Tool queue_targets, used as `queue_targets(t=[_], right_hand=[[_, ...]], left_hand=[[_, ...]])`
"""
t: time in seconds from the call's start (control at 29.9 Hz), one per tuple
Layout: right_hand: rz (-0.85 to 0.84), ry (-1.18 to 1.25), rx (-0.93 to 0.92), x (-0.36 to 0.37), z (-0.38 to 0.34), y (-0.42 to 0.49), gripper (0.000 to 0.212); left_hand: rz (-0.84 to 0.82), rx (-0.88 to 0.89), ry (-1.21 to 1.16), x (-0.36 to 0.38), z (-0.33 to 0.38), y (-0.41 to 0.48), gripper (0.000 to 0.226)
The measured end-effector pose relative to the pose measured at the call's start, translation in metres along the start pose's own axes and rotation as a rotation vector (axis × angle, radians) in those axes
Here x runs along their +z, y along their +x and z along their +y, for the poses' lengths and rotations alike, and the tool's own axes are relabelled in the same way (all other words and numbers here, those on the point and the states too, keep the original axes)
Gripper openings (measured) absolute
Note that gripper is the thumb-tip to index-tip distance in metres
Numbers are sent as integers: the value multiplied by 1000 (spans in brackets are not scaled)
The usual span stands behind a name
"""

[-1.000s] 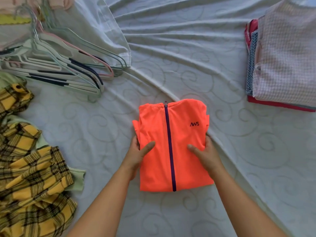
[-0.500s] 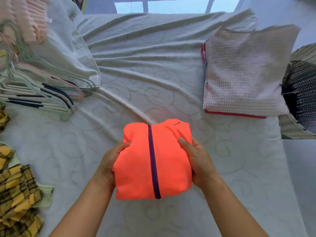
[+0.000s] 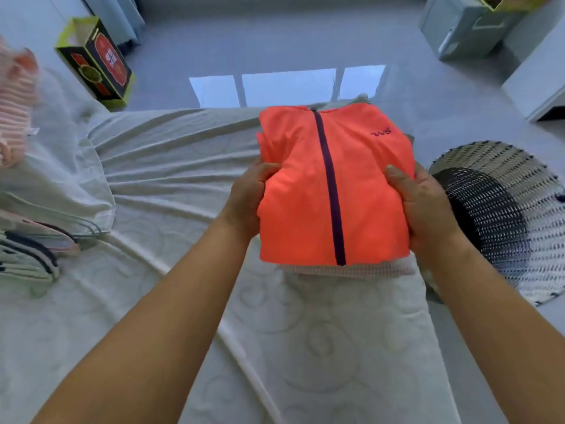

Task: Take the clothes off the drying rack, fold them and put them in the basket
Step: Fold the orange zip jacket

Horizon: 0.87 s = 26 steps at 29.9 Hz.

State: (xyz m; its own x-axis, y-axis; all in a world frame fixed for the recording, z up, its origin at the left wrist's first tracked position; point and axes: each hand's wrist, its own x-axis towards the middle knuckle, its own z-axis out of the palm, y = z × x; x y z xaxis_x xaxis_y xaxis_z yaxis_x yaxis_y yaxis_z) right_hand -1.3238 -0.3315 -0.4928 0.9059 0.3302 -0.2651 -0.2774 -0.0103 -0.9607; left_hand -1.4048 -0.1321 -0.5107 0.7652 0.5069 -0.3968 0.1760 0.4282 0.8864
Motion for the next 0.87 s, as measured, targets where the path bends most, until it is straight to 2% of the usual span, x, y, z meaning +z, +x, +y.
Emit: queue_targets(t=[0.17,0.33,0.43,0.5,0.6,0.67,0.74,0.77,0.84,0.87], right_hand=[[133,-459,160,-50,77,40,39],[153,-450,201,-62,102,45,37],[173,-399,135,-64,101,43,29],[234,-324,43,-62,98,37,22],[329,-303,-6,-58,101,32,32],[342,-510,-67,-53,107,28,46],[308,-854,-380,-40,103,28,57],[254,-980,-539,-32,101,32,57],[133,-1155,-668,-17,103,51,56],[91,-1223,-611,-12,105,62,60]], left_hand=[[-38,-212,118,13,-64,19,42],[18,-149,72,17,-87,26,63],[45,-137,44,22,-78,32,68],[2,-86,20,29,-70,43,70],[-37,-34,35,39,-64,60,70],[115,-17,299,37,-65,61,66],[282,106,748,36,-75,51,71],[309,210,938,39,-83,42,71],[192,425,1189,52,-98,28,66],[91,449,1286,60,-104,26,63]])
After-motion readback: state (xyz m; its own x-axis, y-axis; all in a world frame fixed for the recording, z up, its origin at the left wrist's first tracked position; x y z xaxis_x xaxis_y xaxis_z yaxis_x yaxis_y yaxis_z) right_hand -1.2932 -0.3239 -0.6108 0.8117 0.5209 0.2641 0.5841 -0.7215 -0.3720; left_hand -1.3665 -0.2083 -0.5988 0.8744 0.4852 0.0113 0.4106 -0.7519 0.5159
